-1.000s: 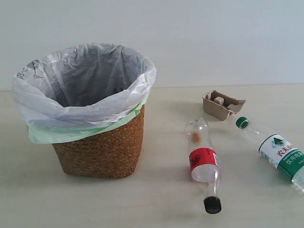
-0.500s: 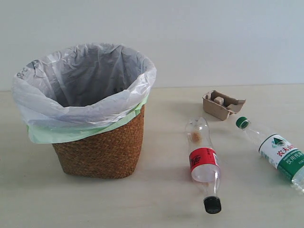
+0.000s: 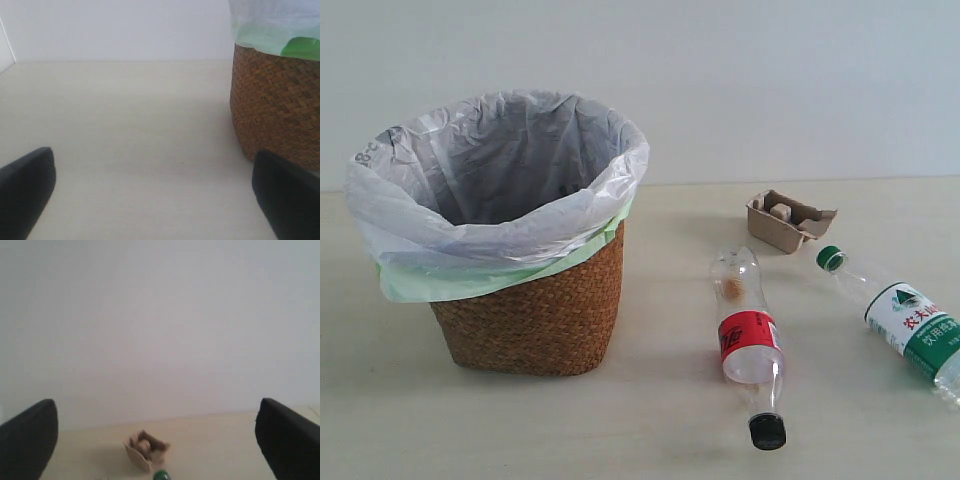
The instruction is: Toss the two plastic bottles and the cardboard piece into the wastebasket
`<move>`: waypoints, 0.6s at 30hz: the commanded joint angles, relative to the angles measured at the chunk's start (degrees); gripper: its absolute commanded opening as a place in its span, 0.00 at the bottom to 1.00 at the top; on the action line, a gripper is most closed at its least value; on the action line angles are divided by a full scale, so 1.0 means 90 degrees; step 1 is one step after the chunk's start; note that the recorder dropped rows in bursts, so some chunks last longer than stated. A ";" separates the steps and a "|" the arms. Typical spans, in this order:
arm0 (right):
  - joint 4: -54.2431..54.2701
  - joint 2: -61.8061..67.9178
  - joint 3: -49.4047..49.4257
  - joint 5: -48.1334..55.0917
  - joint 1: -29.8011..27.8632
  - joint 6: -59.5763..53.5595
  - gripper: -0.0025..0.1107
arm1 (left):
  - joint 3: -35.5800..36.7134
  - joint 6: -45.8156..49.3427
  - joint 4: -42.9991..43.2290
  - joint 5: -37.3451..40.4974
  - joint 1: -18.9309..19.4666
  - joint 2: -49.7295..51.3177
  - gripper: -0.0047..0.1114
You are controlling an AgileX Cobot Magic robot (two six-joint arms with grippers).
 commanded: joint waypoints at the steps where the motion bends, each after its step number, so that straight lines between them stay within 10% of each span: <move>1: 0.0374 0.1066 -0.0371 0.0748 0.0003 -0.0153 0.95 | -0.0024 -0.0056 -0.0013 -0.0096 -0.0046 -0.0020 0.97; 18: 0.3564 0.5489 -0.2278 0.2649 0.0003 -0.5183 0.95 | -0.0024 -0.0056 -0.0013 -0.0096 -0.0046 -0.0020 0.97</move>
